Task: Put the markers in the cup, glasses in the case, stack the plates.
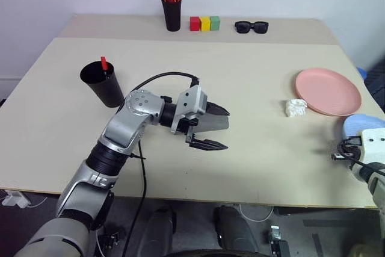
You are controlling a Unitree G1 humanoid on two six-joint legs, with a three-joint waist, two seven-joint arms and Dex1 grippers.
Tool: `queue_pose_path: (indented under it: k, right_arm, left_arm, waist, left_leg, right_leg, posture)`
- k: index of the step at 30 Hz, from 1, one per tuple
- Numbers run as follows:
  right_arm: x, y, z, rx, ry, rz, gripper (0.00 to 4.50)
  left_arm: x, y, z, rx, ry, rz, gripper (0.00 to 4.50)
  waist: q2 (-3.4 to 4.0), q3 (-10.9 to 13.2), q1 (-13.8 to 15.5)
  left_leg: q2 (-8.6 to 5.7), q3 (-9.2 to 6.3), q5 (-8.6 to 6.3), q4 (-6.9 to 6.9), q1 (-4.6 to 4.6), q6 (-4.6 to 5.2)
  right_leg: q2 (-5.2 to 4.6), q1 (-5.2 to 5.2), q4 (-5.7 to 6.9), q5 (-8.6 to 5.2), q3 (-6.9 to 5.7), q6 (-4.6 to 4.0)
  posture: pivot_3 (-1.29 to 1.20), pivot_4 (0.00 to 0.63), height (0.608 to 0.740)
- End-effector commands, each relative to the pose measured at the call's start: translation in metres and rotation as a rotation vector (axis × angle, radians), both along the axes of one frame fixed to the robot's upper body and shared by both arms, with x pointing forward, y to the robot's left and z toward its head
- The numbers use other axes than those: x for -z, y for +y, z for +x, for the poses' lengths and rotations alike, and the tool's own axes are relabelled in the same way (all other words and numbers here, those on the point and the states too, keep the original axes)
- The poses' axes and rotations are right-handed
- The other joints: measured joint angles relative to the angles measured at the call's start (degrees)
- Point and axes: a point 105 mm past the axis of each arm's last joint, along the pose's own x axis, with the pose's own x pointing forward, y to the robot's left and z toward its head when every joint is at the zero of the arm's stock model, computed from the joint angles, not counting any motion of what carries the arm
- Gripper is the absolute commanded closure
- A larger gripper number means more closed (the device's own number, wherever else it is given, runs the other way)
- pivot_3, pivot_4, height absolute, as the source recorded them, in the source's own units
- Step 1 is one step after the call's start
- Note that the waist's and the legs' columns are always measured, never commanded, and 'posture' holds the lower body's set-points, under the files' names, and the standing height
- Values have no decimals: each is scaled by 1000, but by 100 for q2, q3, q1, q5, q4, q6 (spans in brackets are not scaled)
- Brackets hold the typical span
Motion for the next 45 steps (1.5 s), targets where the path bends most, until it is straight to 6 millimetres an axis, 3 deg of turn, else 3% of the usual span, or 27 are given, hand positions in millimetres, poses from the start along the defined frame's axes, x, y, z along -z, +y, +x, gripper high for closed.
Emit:
queue_pose_path:
  k: [1, 5, 9, 13, 19, 27, 30, 37, 41, 45]
  right_arm:
    - [-15, -6, 6, 30, -64, -80, 4455]
    - [-43, -8, 23, 21, -169, -187, 4455]
    - [-58, -6, 36, 4, -216, -244, 4455]
    - [-77, 8, 74, -83, -275, -289, 4455]
    - [-74, 19, 111, -167, -264, -311, 4455]
    - [-61, 29, 142, -232, -229, -290, 4455]
    - [-59, 33, 149, -248, -228, -251, 3474]
    - [-66, 44, 156, -296, -265, -220, 52]
    - [-74, 44, 155, -284, -305, -218, 52]
    - [-105, 61, 137, -343, -452, 4, 52]
  left_arm:
    - [-8, 2, 1, -19, -18, -23, 0]
    - [-8, 2, 4, -48, 10, -40, 0]
    - [-8, 1, 6, -69, 29, -53, 0]
    - [-6, -4, 21, -178, 3, -56, 0]
    - [-1, -6, 33, -296, -14, -47, 0]
    - [-10, -16, 27, -343, 14, -92, 0]
    - [-10, -15, 26, -354, 20, -93, 0]
    - [-11, -12, 27, -375, 26, -96, 0]
    - [-11, -12, 28, -378, 31, -99, 0]
    - [-9, -13, 31, -387, 38, -99, 0]
  waist:
    - [0, 0, -5]
    - [4, 1, -18]
    - [5, 1, -14]
    - [4, 2, -64]
    - [2, 3, -126]
    - [4, 5, -166]
    - [4, 5, -173]
    - [4, 5, -161]
    - [4, 5, -160]
    - [4, 5, -152]
  left_leg:
    - [0, 0, 0, 0, 0, 0]
    - [0, 3, 0, -1, 2, 0]
    - [0, 4, 0, -5, 3, 0]
    - [0, 9, 0, -2, 8, 0]
    - [-1, 8, -1, -16, 18, 2]
    - [-4, 8, -3, -17, 15, 5]
    - [-4, 9, -3, -17, 18, 5]
    - [-4, 9, -3, -16, 18, 5]
    - [-4, 9, -3, -16, 18, 5]
    - [-3, 6, -3, -20, 16, 5]
  right_leg:
    - [0, 0, 0, 0, 0, 0]
    - [0, -1, 0, 0, 2, 0]
    - [0, -2, 1, 0, 3, 0]
    - [-2, 1, 0, 1, 7, 1]
    - [-1, 7, 0, 1, 7, 1]
    - [-6, 1, 0, 1, 8, 2]
    - [-5, 3, 2, 1, 8, 2]
    - [-5, 5, 0, 1, 9, 2]
    - [-5, 5, 0, 1, 9, 2]
    - [-5, 2, 1, 1, 9, 2]
  posture:
    - [0, 150, 740]
    - [0, 150, 740]
    - [0, 150, 740]
    - [0, 150, 740]
    - [0, 150, 740]
    - [0, 150, 740]
    - [0, 150, 740]
    - [0, 150, 740]
    - [0, 150, 740]
    - [0, 150, 740]
